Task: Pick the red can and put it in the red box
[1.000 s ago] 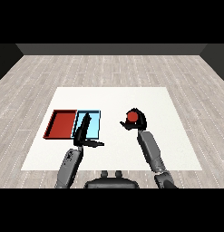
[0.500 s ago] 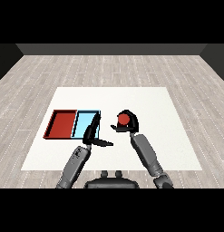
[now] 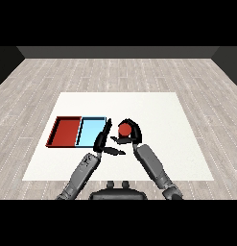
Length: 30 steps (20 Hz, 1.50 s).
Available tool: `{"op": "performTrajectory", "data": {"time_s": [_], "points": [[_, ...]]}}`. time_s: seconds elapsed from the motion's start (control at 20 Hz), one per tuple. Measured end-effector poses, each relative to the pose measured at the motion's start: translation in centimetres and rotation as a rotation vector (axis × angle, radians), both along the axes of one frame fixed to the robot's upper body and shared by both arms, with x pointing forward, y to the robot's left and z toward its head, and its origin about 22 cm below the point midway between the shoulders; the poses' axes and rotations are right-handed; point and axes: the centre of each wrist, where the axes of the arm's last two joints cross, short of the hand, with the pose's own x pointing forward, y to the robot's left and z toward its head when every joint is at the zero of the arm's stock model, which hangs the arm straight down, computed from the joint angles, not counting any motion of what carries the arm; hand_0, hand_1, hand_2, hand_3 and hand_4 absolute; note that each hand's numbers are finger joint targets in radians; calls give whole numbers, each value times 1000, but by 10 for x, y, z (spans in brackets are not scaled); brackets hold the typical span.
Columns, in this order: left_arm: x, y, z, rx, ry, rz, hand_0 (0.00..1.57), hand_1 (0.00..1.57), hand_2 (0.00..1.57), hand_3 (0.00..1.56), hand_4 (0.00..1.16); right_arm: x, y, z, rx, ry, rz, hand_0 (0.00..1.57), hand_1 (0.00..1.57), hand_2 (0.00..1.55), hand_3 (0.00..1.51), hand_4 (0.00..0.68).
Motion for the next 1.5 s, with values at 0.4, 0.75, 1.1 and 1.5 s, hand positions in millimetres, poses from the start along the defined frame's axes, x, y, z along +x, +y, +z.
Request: {"op": "performTrajectory", "data": {"time_s": [0.4,0.75,1.1,1.5], "points": [[15,-15,-2,31,30,-2,0,0,0,0,0,-5,15,10,8,-14,43,1431,1431,1435,1398,603],[23,-21,4,49,28,-20,0,0,0,0,0,-15,31,11,14,-25,69,1444,1444,1429,1383,595],[16,-23,3,50,14,3,0,0,0,0,236,-17,35,15,27,-27,80,1471,1471,1457,1405,511],[15,-30,5,73,14,86,1571,1571,1553,1448,948,-16,33,15,29,-38,78,1488,1488,1443,1397,519]]}}
